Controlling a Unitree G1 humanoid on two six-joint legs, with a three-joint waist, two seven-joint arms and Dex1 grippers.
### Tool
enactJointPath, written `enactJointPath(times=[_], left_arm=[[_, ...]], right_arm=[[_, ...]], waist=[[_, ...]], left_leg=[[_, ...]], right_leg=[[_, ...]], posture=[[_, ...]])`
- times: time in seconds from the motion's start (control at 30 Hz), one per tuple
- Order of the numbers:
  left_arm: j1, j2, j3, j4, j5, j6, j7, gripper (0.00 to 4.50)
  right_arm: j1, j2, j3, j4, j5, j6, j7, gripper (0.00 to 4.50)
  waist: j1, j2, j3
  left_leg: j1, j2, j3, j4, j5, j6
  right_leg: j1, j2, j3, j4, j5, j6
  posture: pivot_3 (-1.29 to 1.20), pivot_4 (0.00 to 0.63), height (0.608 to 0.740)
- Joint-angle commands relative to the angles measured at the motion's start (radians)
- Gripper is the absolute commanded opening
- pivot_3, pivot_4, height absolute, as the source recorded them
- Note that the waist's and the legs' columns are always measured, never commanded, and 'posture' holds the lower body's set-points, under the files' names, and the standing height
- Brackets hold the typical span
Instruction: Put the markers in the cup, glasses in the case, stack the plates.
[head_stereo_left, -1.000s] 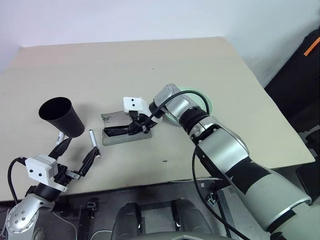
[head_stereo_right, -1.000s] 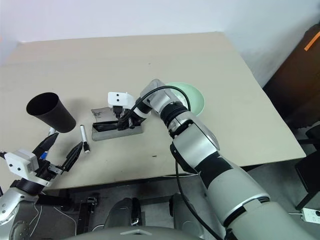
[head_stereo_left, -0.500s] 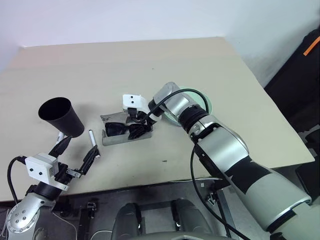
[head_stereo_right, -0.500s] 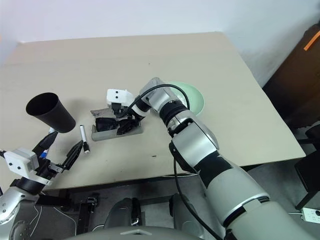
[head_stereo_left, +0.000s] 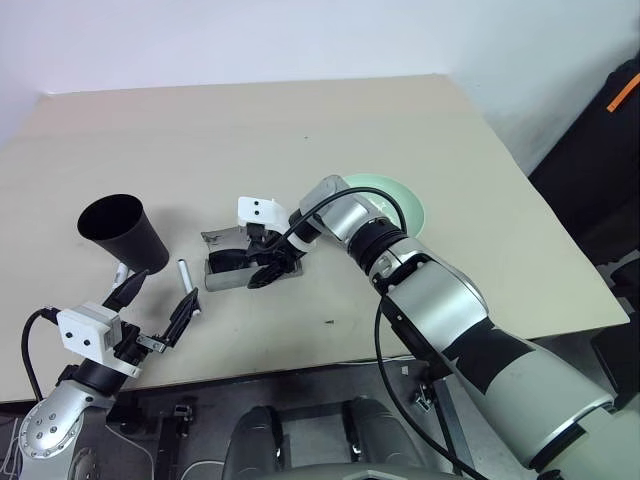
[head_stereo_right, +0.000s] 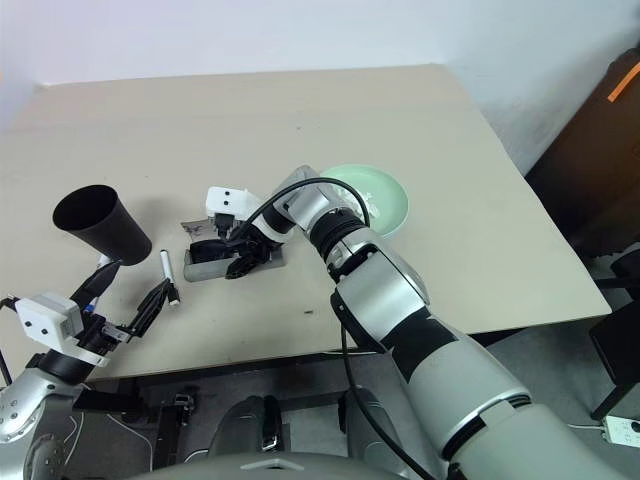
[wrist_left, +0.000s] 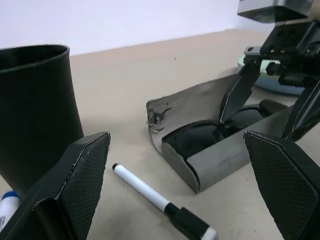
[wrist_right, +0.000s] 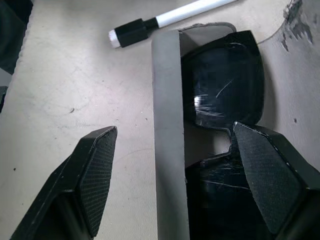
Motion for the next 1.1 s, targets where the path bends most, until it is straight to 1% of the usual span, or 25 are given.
enactJointPath(times=[0.03,0.3,0.47,0.73,1.1], left_arm=[[-0.003,0.007,0.009,0.003,0.002,-0.033,-0.018,4.5],[-0.004,0.004,0.011,0.021,0.003,-0.05,-0.027,4.5],[-0.005,0.005,0.008,0.015,0.005,-0.047,-0.025,4.5],[0.001,0.008,0.014,0.012,0.002,-0.045,-0.029,4.5],[0.005,0.0,0.0,0.016,0.018,-0.053,-0.035,4.5]], right_arm=[[-0.013,0.007,-0.001,-0.038,0.0,0.003,0.016,3.92],[-0.025,-0.008,-0.026,-0.089,0.036,0.019,0.079,3.92],[-0.032,0.0,-0.04,-0.075,0.037,0.017,0.016,3.92],[-0.022,0.012,-0.027,-0.037,0.017,0.041,-0.052,3.92],[-0.008,0.007,0.011,-0.053,-0.006,0.067,0.032,3.92]], waist=[[0.0,0.0,0.0],[0.0,0.0,0.0],[0.0,0.0,0.0],[0.0,0.0,0.0],[0.0,0.0,0.0]], left_leg=[[0.0,0.0,0.0,0.0,0.0,0.0],[0.0,0.0,0.0,0.0,0.0,0.0],[0.0,0.0,0.0,0.0,0.0,0.0],[0.0,0.0,0.0,0.0,0.0,0.0],[0.0,0.0,0.0,0.0,0.0,0.0]], right_leg=[[0.0,0.0,0.0,0.0,0.0,0.0],[0.0,0.0,0.0,0.0,0.0,0.0],[0.0,0.0,0.0,0.0,0.0,0.0],[0.0,0.0,0.0,0.0,0.0,0.0],[0.0,0.0,-0.001,0.0,0.0,0.0]], posture=[[0.0,0.15,0.726],[0.0,0.15,0.726],[0.0,0.15,0.726],[0.0,0.15,0.726],[0.0,0.15,0.726]])
